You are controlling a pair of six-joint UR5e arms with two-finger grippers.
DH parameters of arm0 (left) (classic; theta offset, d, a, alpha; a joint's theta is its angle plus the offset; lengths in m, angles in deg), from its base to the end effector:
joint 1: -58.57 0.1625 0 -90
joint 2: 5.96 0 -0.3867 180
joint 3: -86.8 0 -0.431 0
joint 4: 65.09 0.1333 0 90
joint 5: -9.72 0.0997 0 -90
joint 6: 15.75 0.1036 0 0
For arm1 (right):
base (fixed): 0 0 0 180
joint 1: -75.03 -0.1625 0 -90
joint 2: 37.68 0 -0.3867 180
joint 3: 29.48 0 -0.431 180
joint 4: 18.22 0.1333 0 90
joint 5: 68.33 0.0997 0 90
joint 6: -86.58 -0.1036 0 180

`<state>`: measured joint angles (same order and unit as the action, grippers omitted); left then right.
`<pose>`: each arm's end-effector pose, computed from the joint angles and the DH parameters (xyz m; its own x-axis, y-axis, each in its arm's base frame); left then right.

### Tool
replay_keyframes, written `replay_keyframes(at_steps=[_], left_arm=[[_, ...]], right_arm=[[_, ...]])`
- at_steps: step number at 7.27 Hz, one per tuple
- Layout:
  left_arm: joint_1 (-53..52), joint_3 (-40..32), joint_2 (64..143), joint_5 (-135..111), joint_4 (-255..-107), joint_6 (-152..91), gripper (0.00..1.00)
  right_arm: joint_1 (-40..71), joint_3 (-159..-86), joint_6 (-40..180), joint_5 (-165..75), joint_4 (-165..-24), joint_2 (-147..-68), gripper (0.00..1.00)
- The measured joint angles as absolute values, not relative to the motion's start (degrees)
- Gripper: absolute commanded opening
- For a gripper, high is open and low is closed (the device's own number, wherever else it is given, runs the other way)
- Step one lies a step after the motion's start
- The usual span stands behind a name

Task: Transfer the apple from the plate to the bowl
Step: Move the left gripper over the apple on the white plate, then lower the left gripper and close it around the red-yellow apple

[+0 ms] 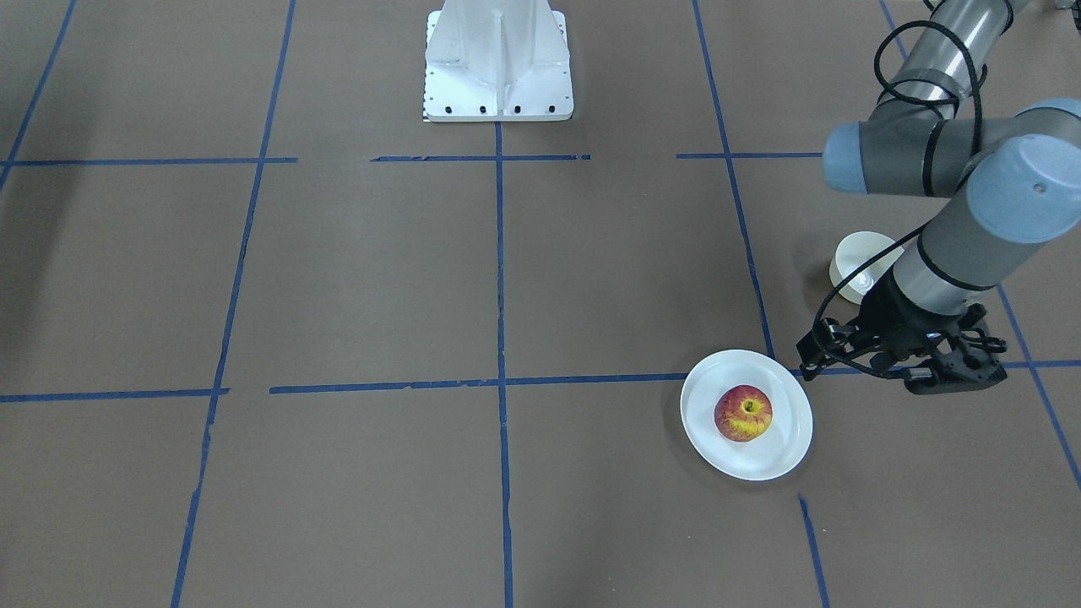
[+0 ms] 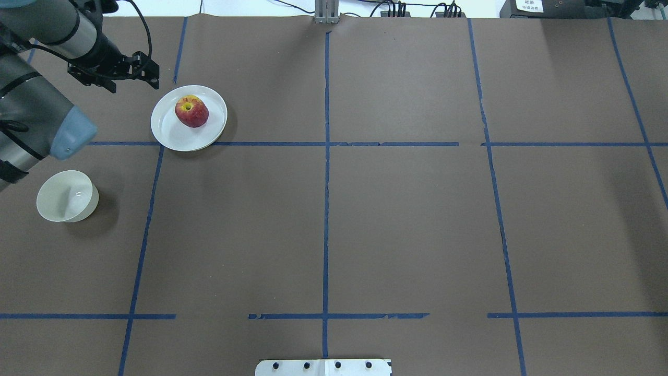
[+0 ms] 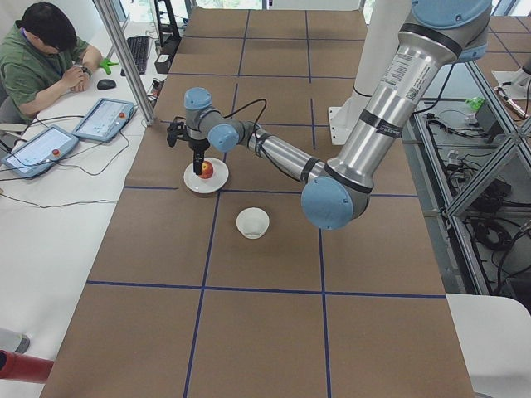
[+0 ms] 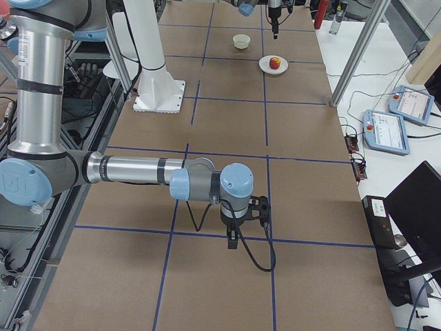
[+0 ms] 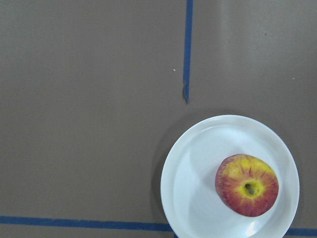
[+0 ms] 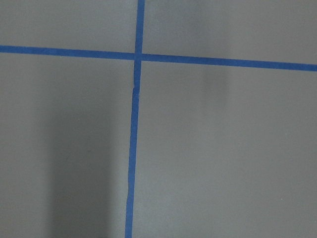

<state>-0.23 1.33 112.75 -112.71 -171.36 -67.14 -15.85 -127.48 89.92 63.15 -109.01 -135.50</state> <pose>0.3021 -0.6489 0.3270 0.6461 -0.0501 -0.7616 0.1773 0.9804 0.0860 0.0720 -0.4762 0.6229 0.7486 -0.0397 0.6618 0.0283 0.9992 0.0280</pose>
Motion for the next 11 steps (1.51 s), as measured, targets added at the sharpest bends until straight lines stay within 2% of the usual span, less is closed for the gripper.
replay_keyframes(at_steps=[5, 11], left_arm=[[5.8, 12.8, 117.8, -105.3, -183.7, -75.0, 1.00], [8.3, 17.4, 118.2, -103.7, -188.6, -78.2, 0.99]], right_arm=[[-15.8, -127.5, 89.9, 63.2, -109.0, -135.5, 1.00], [-15.8, -127.5, 89.9, 63.2, -109.0, -135.5, 1.00]])
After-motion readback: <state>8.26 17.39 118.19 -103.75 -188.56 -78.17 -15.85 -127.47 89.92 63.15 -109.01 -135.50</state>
